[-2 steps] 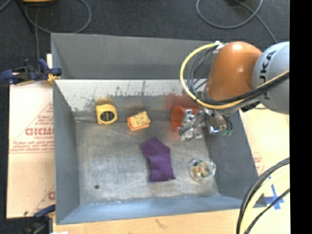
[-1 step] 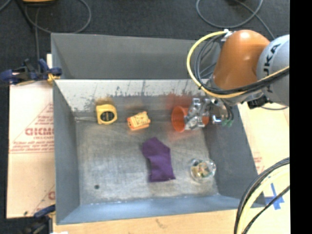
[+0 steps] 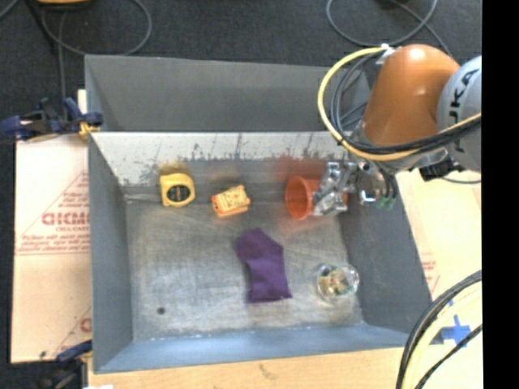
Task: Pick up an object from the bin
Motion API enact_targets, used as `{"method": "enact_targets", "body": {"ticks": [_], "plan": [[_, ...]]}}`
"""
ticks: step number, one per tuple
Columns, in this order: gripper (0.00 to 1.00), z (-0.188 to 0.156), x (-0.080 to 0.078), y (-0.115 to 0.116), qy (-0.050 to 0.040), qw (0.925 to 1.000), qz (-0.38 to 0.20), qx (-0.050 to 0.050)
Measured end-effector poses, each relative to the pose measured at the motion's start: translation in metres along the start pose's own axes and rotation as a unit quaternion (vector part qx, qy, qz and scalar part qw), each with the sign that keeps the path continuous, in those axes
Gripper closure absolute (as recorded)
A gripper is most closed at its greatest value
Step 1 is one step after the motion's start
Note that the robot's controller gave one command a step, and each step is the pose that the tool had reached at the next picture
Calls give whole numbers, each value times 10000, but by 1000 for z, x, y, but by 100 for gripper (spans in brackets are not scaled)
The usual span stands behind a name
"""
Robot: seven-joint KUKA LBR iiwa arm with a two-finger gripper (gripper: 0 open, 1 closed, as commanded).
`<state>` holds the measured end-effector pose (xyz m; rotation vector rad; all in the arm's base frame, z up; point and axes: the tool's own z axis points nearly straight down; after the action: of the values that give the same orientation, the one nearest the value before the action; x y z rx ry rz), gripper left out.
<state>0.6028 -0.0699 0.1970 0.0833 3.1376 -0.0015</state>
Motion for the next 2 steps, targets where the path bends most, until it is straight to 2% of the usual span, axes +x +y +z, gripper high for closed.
{"method": "enact_targets", "body": {"ticks": [1,2], "plan": [[100,40,-4,6,-57,9924,-1225,9],[0,72,10,17,-7,9965,-837,-7]]}}
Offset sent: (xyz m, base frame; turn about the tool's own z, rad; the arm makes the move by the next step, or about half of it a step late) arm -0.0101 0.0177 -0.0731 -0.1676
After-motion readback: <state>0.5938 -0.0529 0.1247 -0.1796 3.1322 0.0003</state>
